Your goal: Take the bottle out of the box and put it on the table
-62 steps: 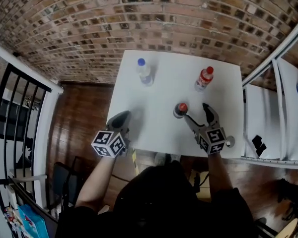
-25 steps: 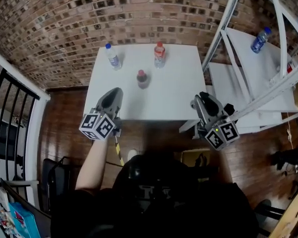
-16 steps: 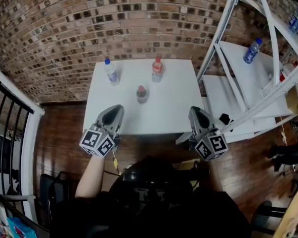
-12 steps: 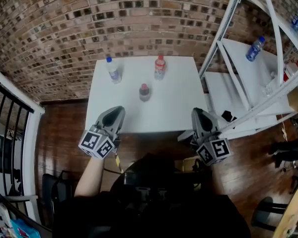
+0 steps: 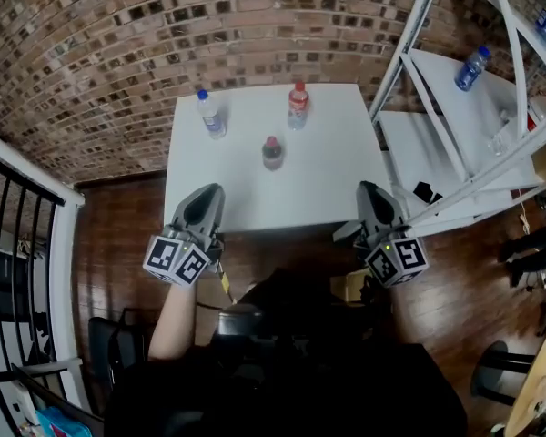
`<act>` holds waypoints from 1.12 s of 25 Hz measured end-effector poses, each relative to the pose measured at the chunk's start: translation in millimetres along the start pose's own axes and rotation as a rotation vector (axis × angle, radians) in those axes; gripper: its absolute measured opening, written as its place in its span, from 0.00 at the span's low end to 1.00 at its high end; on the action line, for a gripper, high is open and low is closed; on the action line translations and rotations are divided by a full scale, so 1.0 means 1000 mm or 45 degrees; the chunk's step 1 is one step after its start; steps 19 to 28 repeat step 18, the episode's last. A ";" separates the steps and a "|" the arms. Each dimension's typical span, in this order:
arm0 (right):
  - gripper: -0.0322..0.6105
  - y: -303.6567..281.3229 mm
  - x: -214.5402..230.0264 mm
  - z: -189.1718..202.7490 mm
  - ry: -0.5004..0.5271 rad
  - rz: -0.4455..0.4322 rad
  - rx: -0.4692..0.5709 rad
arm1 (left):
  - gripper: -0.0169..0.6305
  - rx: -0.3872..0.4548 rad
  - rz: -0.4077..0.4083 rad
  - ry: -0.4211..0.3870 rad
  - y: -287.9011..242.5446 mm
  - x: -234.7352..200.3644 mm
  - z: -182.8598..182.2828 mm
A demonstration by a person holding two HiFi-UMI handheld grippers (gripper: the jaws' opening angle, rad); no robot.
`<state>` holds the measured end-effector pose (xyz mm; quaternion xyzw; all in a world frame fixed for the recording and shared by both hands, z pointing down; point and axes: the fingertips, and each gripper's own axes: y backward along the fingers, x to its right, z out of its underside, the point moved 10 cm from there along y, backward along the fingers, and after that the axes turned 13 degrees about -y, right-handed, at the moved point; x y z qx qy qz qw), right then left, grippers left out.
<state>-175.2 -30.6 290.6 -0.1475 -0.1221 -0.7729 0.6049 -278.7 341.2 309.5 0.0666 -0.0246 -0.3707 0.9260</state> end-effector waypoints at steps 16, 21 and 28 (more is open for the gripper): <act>0.05 0.014 -0.009 0.006 0.059 0.052 0.000 | 0.08 -0.086 0.114 -0.073 -0.006 0.018 0.010; 0.05 0.016 -0.005 0.006 0.054 0.067 0.011 | 0.08 -0.108 0.148 -0.080 -0.009 0.022 0.014; 0.05 0.016 -0.005 0.006 0.054 0.067 0.011 | 0.08 -0.108 0.148 -0.080 -0.009 0.022 0.014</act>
